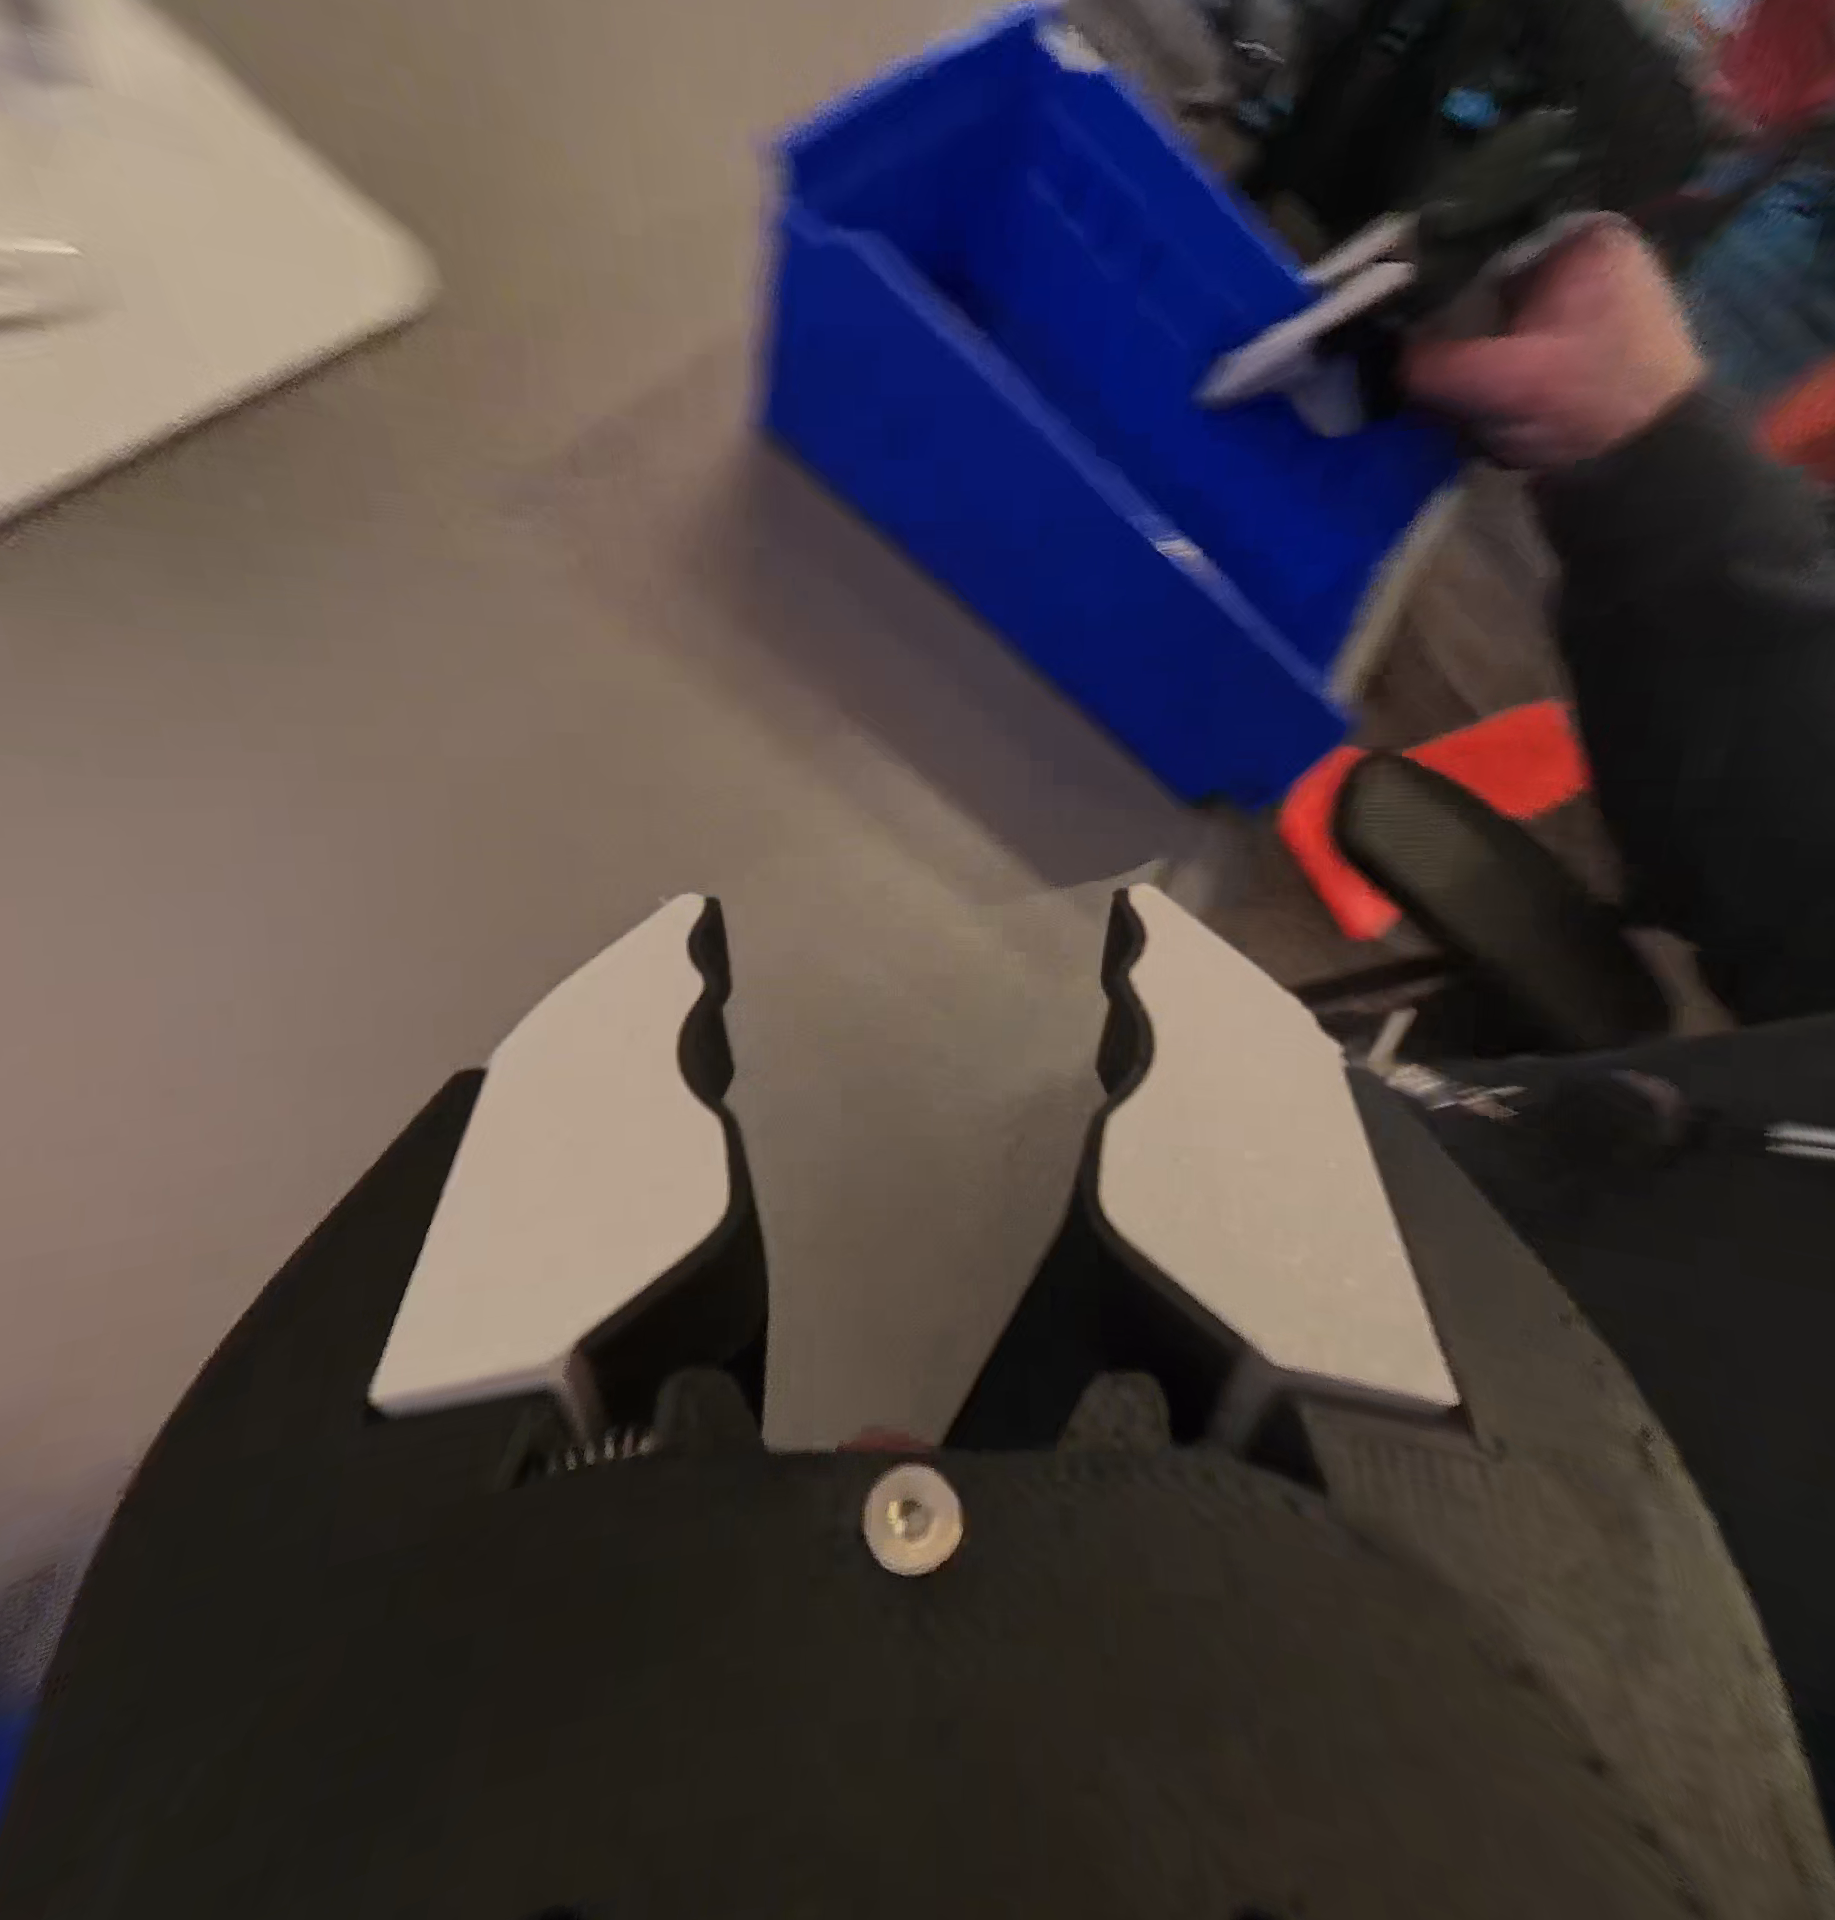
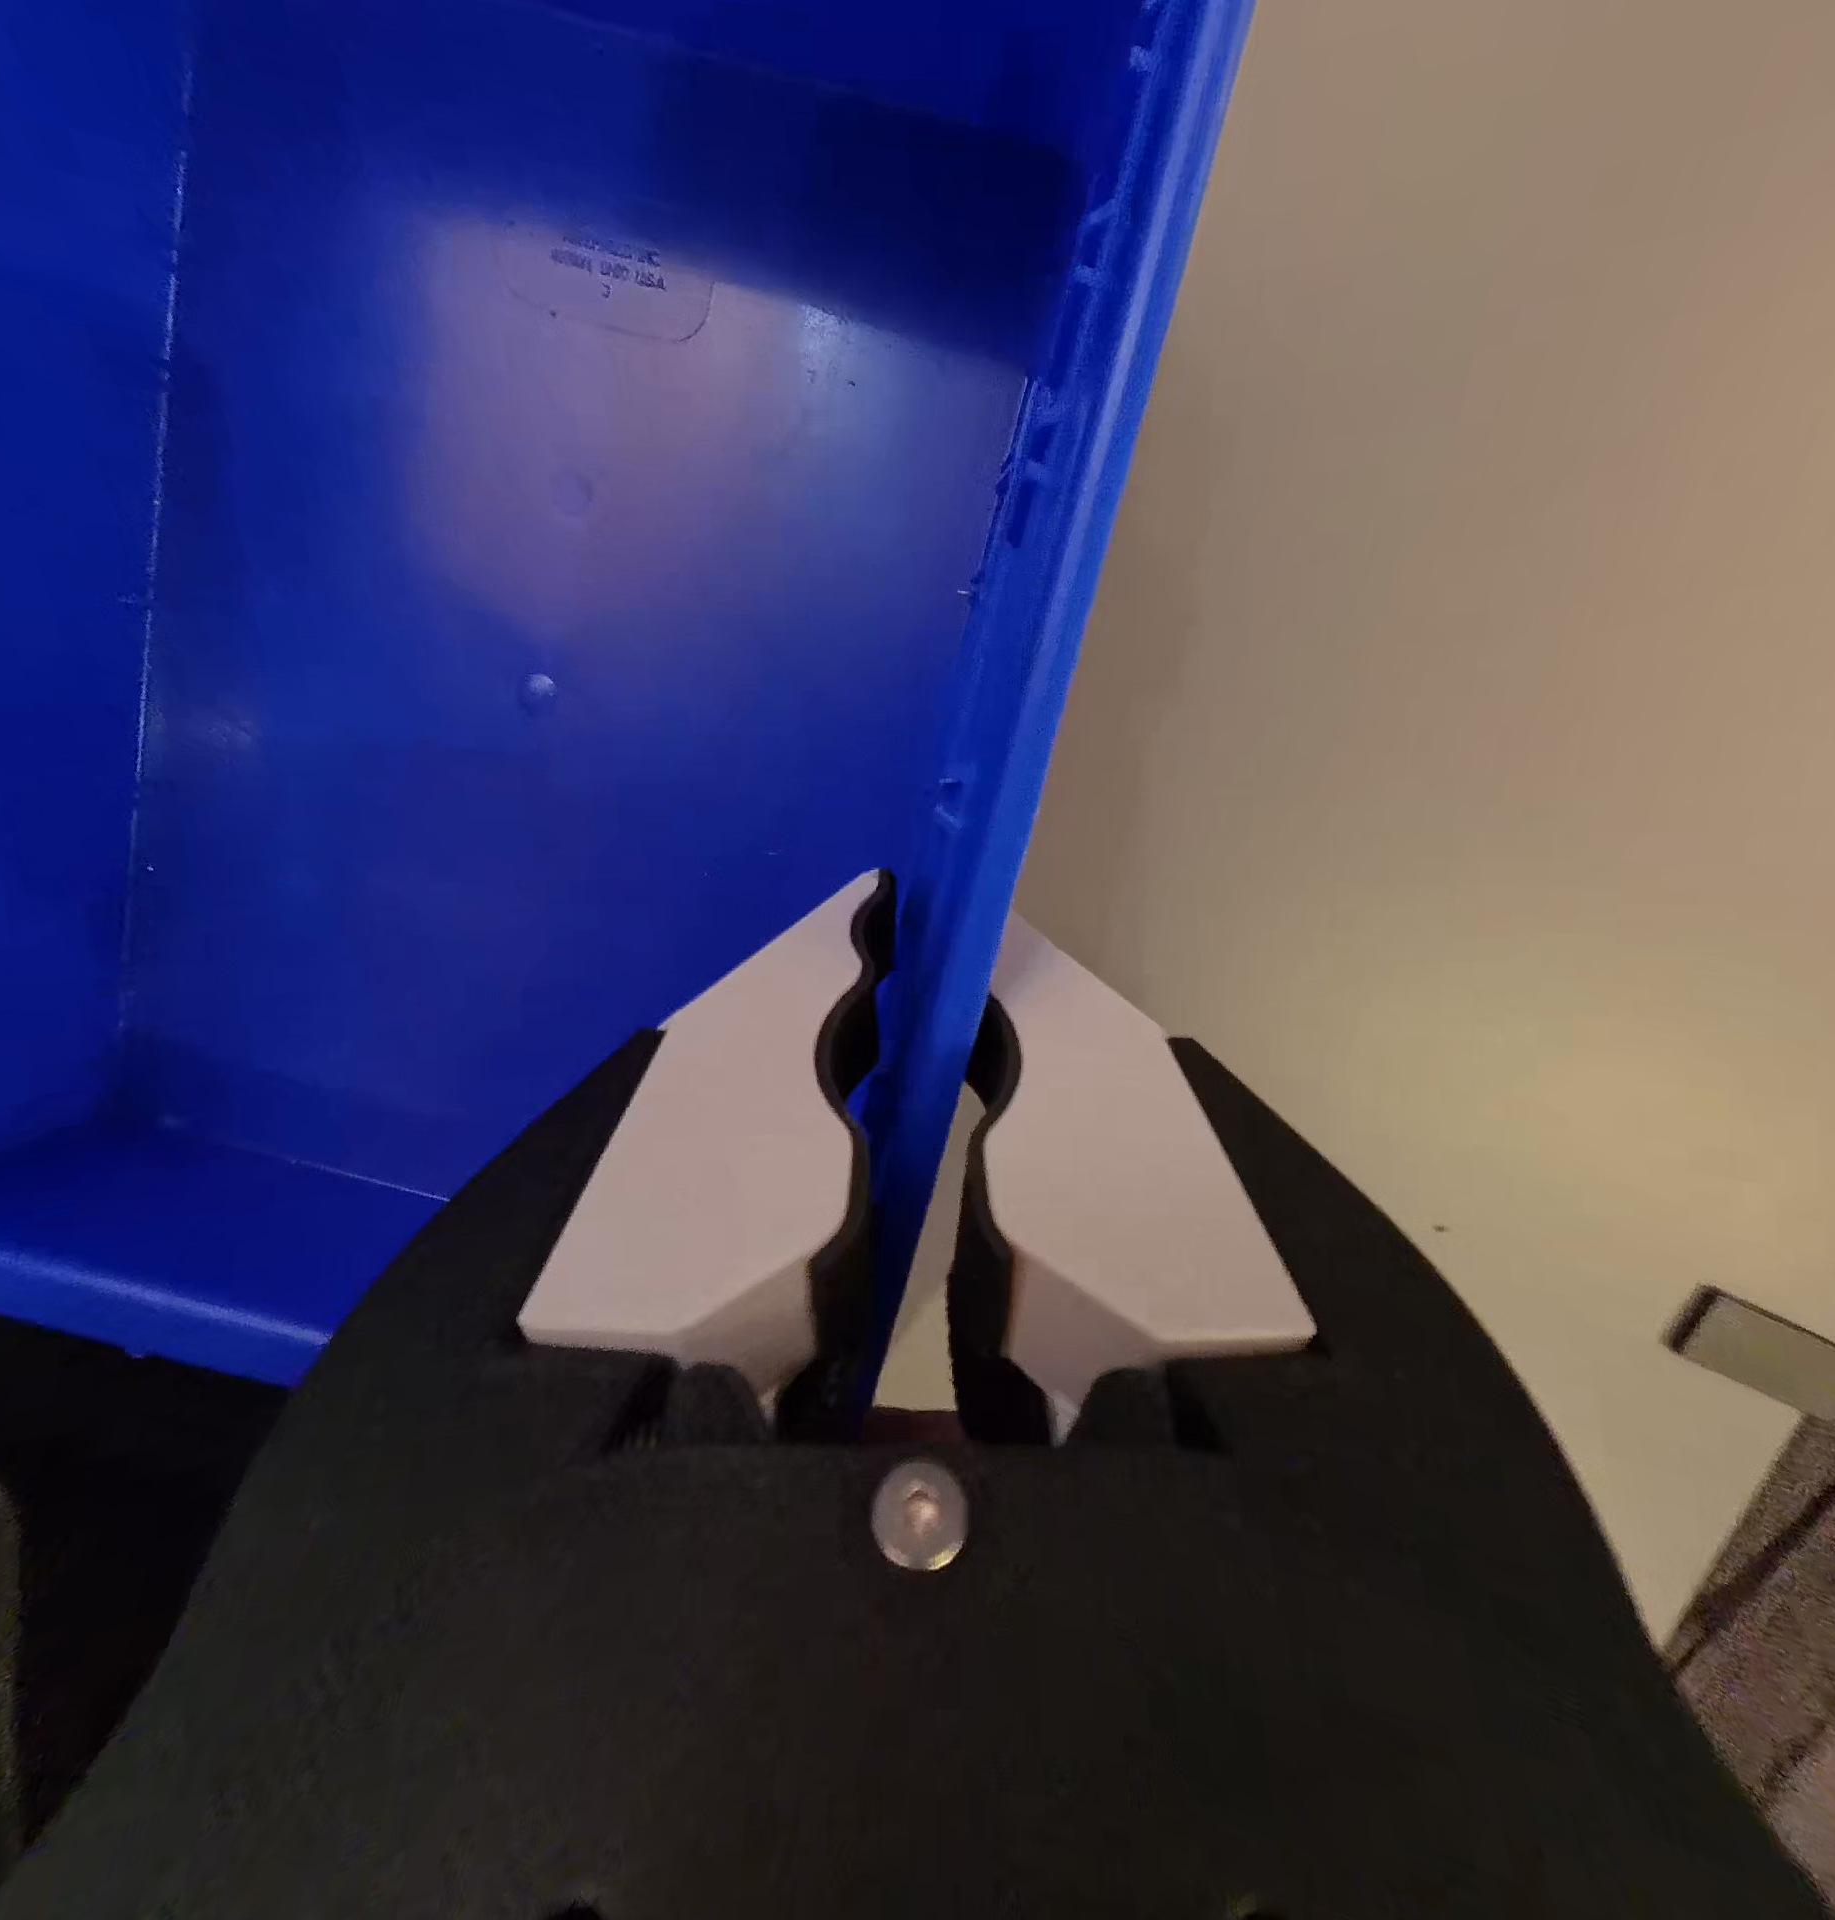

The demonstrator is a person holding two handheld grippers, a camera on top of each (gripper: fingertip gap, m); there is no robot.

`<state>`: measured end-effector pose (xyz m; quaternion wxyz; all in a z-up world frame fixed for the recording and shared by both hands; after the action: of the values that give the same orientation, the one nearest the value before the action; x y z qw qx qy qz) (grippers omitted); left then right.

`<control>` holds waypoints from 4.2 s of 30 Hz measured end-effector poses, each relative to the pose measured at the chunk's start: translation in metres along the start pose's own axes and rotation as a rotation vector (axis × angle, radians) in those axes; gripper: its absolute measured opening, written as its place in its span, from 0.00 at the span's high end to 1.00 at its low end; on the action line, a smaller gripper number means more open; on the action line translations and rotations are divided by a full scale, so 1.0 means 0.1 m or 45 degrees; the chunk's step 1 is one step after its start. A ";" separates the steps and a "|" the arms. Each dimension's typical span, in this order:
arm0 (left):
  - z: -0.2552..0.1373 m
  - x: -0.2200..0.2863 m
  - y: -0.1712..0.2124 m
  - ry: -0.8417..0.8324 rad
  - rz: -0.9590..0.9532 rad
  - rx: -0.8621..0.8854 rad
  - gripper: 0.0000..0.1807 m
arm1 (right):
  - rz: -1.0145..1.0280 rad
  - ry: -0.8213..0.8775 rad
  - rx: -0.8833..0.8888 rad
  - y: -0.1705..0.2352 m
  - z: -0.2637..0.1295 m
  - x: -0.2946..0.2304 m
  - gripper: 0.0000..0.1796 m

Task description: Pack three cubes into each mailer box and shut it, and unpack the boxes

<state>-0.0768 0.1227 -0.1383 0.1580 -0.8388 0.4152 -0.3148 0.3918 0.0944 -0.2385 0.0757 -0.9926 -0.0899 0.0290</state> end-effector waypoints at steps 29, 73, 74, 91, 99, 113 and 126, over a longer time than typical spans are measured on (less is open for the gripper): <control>-1.58 -1.82 2.76 -0.628 -0.838 -0.159 0.63 | 0.010 -0.059 -0.091 0.16 0.06 0.80 0.97; -1.89 -1.91 1.30 -0.959 0.038 -0.131 0.38 | -0.229 0.398 0.416 -0.08 -0.82 0.07 0.85; -1.78 -1.94 1.23 -0.946 0.121 -0.204 0.35 | -0.267 0.380 0.434 -0.11 -0.85 -0.04 0.85; -0.69 -2.79 1.18 -0.630 0.655 -1.140 0.24 | -0.668 0.099 0.463 -0.40 -0.61 -1.30 0.88; -0.67 -2.83 1.15 -0.663 0.659 -1.081 0.27 | -0.751 0.045 0.425 -0.48 -0.43 -1.53 0.88; -0.89 -2.71 1.07 -0.726 0.661 -0.999 0.64 | -0.877 -0.012 0.407 -0.52 -0.32 -1.84 0.88; -0.79 -3.03 0.99 -0.608 0.596 -1.143 0.23 | -0.932 -0.064 0.347 -0.49 -0.20 -1.98 0.89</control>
<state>-0.3269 0.3036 -0.2513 -0.0594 -0.7571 0.6363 0.1352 0.1906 0.1026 -0.2024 0.2101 -0.8748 -0.4351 0.0360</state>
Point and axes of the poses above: each gripper's, where its closed fingertips meet, z out along the fingers, y out of its underside, x = y × z across the jaws, the point moved 6 cm from there along -z, back along the fingers, and after that the axes turned 14 degrees about -x, right-handed, at the moved point
